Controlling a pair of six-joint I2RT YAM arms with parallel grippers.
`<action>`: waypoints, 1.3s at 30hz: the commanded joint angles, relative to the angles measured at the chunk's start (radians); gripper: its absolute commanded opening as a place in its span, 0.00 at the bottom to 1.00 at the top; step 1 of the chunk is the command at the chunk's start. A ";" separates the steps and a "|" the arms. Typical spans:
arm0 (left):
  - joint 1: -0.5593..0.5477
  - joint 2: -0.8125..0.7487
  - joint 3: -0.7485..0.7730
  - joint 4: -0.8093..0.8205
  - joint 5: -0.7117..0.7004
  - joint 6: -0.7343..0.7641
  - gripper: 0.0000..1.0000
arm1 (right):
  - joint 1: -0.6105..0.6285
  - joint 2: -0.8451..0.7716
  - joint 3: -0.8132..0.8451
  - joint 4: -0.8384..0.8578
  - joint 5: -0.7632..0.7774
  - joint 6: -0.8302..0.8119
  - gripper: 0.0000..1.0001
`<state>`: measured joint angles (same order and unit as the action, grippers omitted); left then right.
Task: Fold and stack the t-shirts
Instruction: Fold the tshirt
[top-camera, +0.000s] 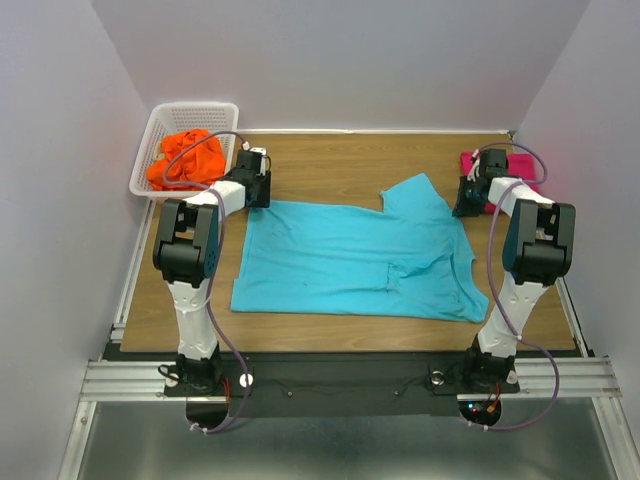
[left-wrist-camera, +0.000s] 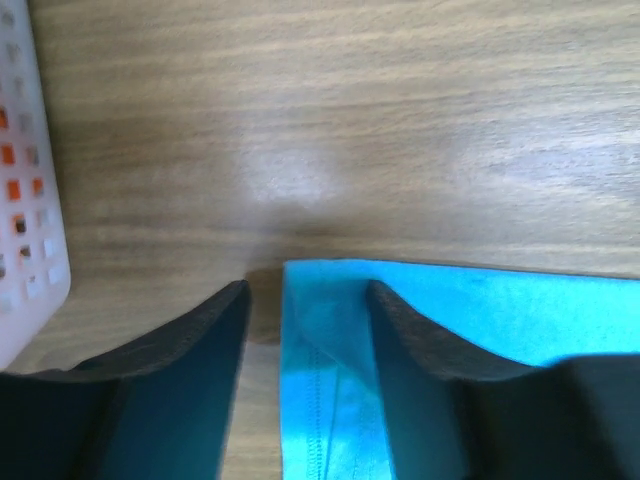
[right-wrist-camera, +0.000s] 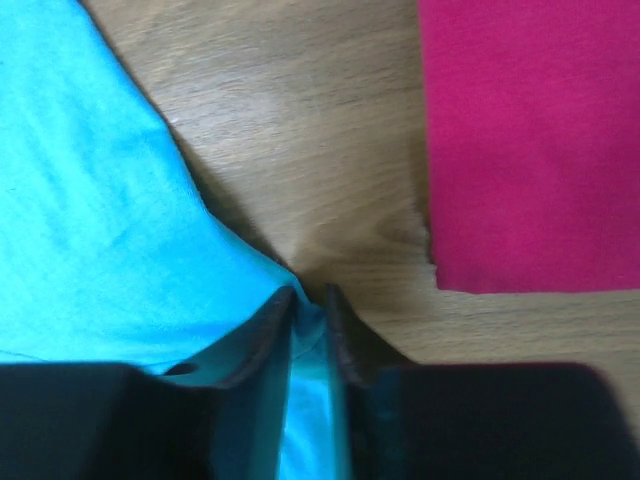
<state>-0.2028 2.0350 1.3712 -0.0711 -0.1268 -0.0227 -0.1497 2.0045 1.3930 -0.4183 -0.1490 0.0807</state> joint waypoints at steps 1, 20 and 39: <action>0.005 0.053 0.046 -0.058 0.015 0.044 0.53 | 0.002 0.049 0.003 -0.008 0.043 -0.019 0.19; 0.023 0.050 0.146 -0.068 0.044 0.079 0.00 | 0.002 -0.012 0.130 -0.013 0.143 0.063 0.01; 0.025 -0.107 0.063 -0.067 -0.033 -0.023 0.00 | 0.002 -0.119 0.086 -0.005 0.160 0.113 0.01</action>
<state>-0.1890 2.0232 1.4525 -0.1337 -0.1020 -0.0090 -0.1482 1.9652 1.4879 -0.4488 -0.0277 0.1787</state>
